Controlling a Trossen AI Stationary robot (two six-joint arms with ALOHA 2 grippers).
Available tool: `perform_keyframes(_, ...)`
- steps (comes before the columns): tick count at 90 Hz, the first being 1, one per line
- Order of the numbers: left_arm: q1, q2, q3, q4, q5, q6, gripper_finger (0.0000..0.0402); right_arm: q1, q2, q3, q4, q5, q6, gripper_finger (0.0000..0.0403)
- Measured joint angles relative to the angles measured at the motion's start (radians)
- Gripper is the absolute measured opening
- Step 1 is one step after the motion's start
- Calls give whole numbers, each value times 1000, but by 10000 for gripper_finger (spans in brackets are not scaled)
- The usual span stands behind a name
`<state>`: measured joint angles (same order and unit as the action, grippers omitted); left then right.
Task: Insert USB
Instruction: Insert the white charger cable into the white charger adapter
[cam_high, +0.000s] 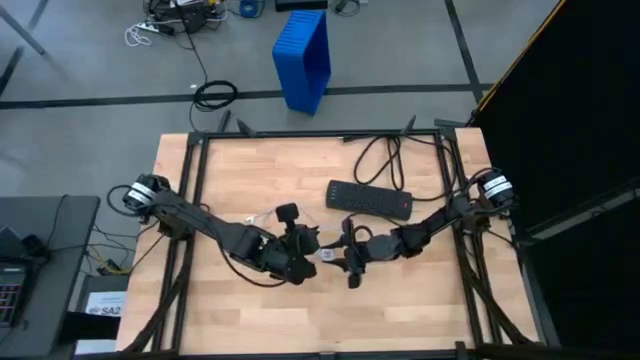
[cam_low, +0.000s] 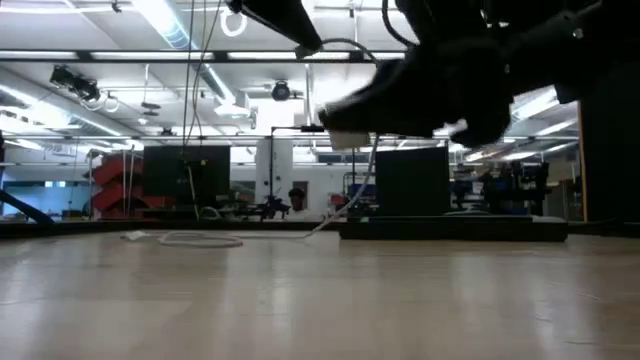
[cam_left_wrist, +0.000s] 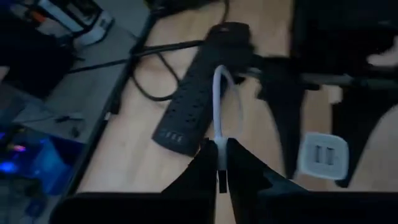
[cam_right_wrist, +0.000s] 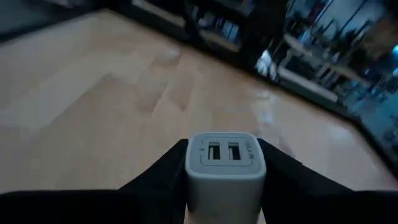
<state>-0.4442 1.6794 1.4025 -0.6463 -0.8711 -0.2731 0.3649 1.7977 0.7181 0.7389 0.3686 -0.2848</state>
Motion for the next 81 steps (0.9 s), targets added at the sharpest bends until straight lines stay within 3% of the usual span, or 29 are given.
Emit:
perform_keyframes(18,-10,0,0,-29,-11,-38,1,-16,-31,23,-264,-42,144,118)
perform_keyframes(36,-10,0,0,-34,-10,-46,0,-44,-85,225,-789,-122,348,118)
perform_keyframes(45,-10,0,0,-27,-9,-49,0,-63,-83,306,-956,-185,431,118)
perform_keyframes(57,-9,0,0,-26,-8,-53,0,-94,-82,320,-1056,-217,487,118)
perform_keyframes(81,-10,0,0,-24,-7,-54,0,-114,-32,294,-1075,-312,504,118)
